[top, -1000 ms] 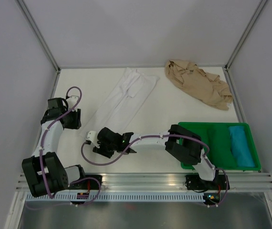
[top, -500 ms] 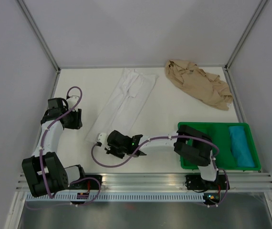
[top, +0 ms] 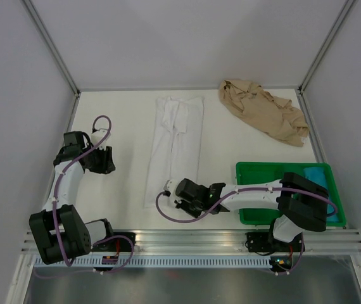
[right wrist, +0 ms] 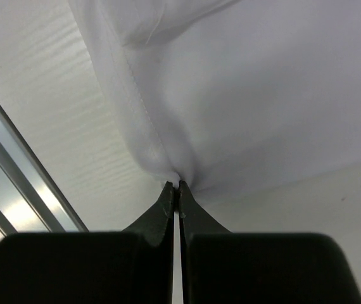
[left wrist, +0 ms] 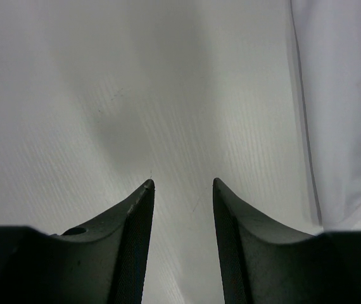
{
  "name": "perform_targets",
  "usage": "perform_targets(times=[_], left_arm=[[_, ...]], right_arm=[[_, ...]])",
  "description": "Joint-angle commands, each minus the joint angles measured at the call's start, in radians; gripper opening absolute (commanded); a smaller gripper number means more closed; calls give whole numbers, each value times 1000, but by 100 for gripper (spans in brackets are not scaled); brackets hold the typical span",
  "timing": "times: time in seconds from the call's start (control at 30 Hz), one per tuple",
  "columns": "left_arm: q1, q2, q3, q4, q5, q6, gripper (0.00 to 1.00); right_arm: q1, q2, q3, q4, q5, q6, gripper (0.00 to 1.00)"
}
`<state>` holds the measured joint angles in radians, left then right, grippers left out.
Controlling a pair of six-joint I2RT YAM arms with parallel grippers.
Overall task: Roll the t-shirts
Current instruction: Fold the tshirt
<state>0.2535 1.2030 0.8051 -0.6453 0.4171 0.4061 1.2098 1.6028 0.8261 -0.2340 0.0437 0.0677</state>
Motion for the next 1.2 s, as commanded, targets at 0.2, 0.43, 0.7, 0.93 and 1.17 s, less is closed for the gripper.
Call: perform_targets(times=[0.2, 0.43, 0.7, 0.93, 1.17], left_arm=[[-2, -48, 52, -53, 187, 62, 50], [-59, -141, 81, -102, 292, 119, 54], [-413, -233, 160, -378, 229, 388, 53], [-505, -494, 7, -432, 392, 1025, 59], [-617, -539, -341, -293, 451, 1258, 65]], right_arm=[[-19, -60, -25, -93, -41, 52, 15], [-29, -256, -47, -56, -108, 49, 45], [-50, -541, -174, 218, -120, -93, 59], [-58, -575, -268, 263, -194, -274, 65], [-52, -417, -220, 24, -294, -589, 64]])
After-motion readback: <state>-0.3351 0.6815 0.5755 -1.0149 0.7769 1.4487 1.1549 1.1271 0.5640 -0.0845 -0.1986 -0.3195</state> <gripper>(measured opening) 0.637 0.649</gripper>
